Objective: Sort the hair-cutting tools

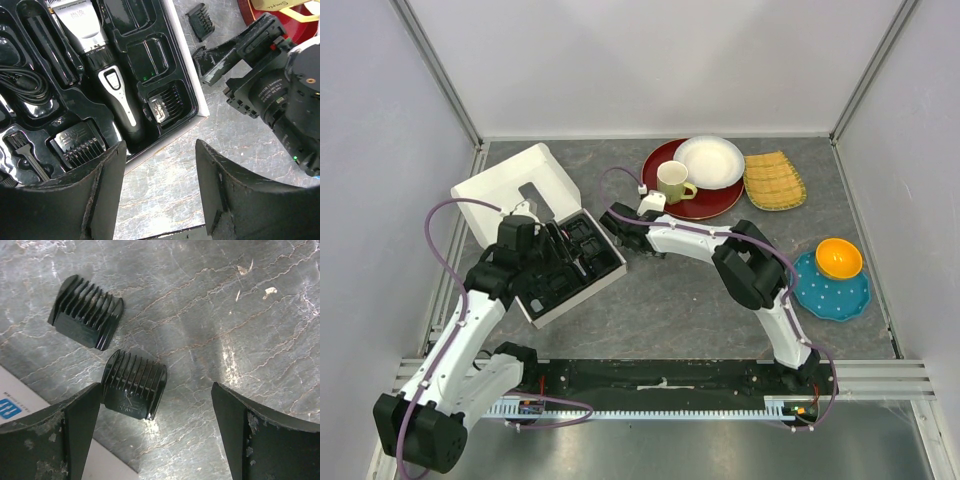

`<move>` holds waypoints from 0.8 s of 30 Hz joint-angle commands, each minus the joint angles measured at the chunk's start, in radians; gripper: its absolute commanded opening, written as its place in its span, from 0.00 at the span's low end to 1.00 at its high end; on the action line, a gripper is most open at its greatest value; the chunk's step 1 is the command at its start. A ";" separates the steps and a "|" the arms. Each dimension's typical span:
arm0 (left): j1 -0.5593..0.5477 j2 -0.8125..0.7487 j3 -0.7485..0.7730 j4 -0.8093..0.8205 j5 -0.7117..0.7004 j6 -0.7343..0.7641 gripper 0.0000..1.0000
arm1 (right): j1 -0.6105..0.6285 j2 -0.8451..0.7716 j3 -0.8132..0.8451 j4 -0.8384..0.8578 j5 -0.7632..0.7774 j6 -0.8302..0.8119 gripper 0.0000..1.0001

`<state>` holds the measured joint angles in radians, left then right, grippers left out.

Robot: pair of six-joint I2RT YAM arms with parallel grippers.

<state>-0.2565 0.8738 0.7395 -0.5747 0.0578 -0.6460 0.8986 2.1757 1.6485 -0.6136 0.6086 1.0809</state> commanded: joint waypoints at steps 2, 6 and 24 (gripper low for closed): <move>0.005 -0.018 0.021 0.003 -0.032 0.028 0.64 | 0.003 0.048 0.065 -0.054 0.036 0.034 0.98; 0.005 -0.021 0.015 0.009 -0.019 0.028 0.64 | 0.002 0.087 0.105 -0.060 0.029 0.021 0.98; 0.005 -0.021 0.008 0.015 -0.004 0.032 0.65 | 0.005 0.044 0.016 -0.078 -0.023 0.054 0.86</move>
<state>-0.2565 0.8600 0.7395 -0.5751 0.0532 -0.6456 0.8951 2.2379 1.7126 -0.6468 0.6292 1.1046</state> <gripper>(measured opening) 0.645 0.870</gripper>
